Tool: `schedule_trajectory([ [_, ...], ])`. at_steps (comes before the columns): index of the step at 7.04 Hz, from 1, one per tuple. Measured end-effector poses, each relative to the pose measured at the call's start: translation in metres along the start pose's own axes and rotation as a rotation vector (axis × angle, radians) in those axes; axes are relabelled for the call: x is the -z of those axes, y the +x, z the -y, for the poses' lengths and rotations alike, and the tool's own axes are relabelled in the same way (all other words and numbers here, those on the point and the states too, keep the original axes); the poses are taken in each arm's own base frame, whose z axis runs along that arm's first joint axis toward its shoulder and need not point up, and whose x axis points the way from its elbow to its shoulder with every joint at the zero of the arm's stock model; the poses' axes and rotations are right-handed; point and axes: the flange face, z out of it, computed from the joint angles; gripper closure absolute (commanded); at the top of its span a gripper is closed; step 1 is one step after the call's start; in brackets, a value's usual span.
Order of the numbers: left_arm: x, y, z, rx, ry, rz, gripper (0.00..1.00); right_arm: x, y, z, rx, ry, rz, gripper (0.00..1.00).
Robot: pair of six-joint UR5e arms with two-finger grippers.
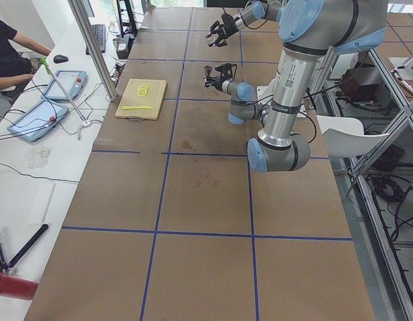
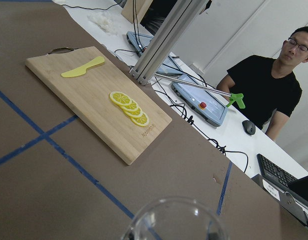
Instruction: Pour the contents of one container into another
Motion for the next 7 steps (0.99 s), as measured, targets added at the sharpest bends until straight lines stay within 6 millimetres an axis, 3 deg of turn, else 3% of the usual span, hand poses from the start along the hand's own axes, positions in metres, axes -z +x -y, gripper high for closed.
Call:
schedule_trajectory([
  [3,0.033,-0.046,-0.024,0.083,0.015,0.240,1.00,-0.005,0.009,0.002,-0.013,-0.005,-0.006,0.89],
  [7,0.129,-0.111,-0.072,0.096,-0.079,0.316,1.00,-0.006,0.012,0.000,-0.017,-0.009,-0.010,0.89],
])
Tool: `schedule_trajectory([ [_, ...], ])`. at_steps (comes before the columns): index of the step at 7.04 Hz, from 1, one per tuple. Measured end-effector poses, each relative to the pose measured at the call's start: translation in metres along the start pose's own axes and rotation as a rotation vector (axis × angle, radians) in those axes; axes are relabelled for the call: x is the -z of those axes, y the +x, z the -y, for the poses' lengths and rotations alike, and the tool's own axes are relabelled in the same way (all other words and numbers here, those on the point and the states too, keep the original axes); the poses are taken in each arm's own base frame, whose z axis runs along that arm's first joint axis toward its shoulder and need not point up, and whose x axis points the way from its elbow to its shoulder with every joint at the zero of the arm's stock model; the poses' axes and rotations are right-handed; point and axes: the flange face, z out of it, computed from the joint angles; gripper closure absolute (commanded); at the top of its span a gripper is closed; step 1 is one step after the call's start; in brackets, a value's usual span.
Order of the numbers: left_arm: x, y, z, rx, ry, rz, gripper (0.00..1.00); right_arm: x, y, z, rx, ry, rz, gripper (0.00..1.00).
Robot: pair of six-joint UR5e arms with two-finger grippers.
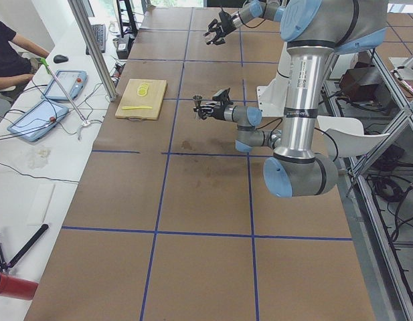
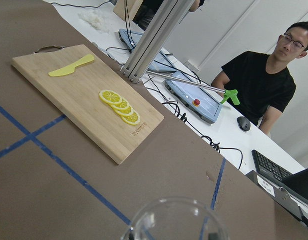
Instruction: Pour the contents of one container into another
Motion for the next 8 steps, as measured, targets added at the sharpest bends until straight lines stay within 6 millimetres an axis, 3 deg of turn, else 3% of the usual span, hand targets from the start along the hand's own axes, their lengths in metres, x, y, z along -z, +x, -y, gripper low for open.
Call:
schedule_trajectory([
  [8,0.086,-0.134,-0.071,0.218,-0.041,0.218,1.00,0.000,0.002,-0.005,-0.016,-0.005,-0.003,0.89],
])
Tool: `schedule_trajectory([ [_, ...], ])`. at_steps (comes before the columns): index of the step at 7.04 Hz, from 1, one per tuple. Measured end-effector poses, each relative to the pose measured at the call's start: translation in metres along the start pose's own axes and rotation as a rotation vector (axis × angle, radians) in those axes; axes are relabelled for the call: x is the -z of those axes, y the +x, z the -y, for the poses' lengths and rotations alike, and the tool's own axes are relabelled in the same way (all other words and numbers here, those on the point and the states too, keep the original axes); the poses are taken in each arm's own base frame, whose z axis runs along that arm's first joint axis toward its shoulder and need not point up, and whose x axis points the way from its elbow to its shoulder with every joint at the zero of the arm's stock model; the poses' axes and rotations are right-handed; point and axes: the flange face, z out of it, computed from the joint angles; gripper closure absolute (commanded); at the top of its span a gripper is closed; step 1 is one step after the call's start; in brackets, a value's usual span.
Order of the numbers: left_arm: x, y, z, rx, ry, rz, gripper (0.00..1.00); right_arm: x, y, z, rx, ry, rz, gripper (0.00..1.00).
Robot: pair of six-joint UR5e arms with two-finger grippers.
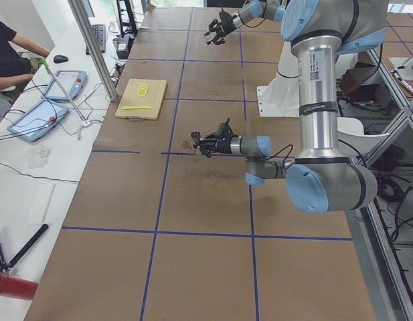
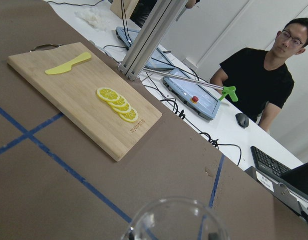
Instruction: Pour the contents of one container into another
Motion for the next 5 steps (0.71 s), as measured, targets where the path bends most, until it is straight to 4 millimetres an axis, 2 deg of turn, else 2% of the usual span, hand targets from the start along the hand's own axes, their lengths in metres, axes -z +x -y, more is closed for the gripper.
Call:
schedule_trajectory([
  [2,0.009,-0.034,-0.010,0.014,0.010,0.069,1.00,0.000,0.000,0.000,-0.004,0.000,0.001,0.89],
  [5,0.011,-0.048,-0.022,0.054,0.018,0.104,1.00,0.001,-0.003,-0.002,-0.081,-0.020,0.028,0.90],
])
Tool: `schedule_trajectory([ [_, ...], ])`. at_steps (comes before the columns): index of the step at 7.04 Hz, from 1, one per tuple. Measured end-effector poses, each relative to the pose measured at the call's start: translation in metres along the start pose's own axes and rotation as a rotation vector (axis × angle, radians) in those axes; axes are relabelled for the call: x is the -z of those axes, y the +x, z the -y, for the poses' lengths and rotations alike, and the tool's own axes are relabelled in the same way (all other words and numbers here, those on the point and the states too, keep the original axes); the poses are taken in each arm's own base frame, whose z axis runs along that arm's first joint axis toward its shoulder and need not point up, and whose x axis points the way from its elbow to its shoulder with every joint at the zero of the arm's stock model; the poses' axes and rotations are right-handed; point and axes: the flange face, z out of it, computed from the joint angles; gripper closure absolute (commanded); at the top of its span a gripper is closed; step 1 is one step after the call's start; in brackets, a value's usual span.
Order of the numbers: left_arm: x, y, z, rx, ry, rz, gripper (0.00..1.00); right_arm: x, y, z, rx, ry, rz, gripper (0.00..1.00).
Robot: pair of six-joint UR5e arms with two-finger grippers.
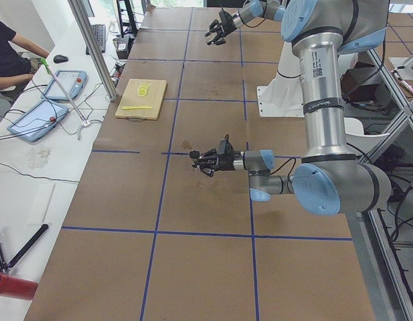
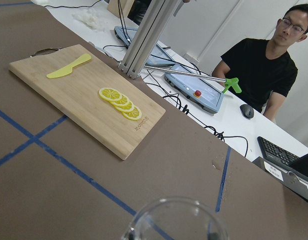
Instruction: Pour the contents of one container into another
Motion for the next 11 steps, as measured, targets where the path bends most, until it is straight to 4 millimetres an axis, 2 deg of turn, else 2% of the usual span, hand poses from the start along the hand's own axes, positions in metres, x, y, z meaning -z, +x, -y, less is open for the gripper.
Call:
schedule_trajectory([
  [1,0.000,-0.002,-0.002,0.000,0.005,0.008,1.00,-0.002,-0.002,-0.002,-0.046,-0.009,0.013,0.90],
  [2,0.001,-0.003,-0.004,0.005,0.010,0.013,0.96,-0.004,-0.005,-0.004,-0.103,-0.008,0.027,0.91],
  [3,0.001,-0.004,-0.006,0.022,0.009,0.013,1.00,-0.008,-0.009,-0.008,-0.138,-0.007,0.037,0.91],
  [7,0.003,-0.017,-0.029,0.062,0.001,0.039,1.00,-0.028,-0.018,-0.029,-0.212,-0.022,0.032,0.91],
  [11,0.010,-0.010,-0.044,0.054,-0.010,0.033,1.00,-0.035,-0.014,-0.046,-0.262,-0.042,0.013,0.91],
])
